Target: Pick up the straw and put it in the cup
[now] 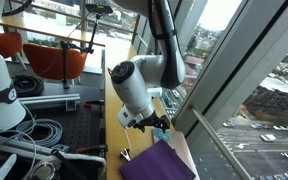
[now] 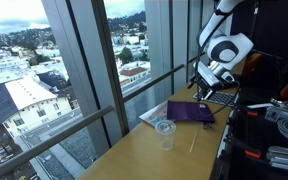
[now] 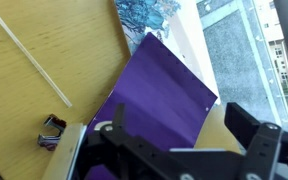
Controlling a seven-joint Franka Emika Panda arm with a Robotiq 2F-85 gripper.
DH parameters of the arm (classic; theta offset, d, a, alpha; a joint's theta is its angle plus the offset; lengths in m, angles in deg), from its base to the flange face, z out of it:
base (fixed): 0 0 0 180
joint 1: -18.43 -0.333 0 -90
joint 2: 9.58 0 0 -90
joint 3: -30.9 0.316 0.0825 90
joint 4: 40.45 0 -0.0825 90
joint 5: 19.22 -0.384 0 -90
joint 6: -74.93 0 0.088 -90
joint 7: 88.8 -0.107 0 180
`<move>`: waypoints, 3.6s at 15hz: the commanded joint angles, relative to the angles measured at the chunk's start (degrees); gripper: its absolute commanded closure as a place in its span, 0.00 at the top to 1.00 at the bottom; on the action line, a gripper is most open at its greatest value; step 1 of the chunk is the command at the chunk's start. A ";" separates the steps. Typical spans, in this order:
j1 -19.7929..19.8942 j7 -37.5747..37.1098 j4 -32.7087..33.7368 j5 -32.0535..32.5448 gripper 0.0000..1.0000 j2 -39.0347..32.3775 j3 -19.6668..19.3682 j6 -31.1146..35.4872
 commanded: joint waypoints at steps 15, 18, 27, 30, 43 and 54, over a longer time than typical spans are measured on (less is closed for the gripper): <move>-2.68 -8.68 -1.96 -2.28 1.00 -7.56 7.83 6.46; 7.43 -17.29 -4.75 13.01 1.00 -7.41 19.99 8.31; 12.24 -48.91 -5.01 54.42 1.00 -8.80 20.31 5.39; 12.25 -51.68 -1.83 61.10 1.00 -9.79 18.69 1.31; 5.50 -60.61 10.67 69.58 1.00 -21.85 12.10 -4.65; 3.51 -61.44 12.44 70.07 0.58 -25.55 13.59 -2.13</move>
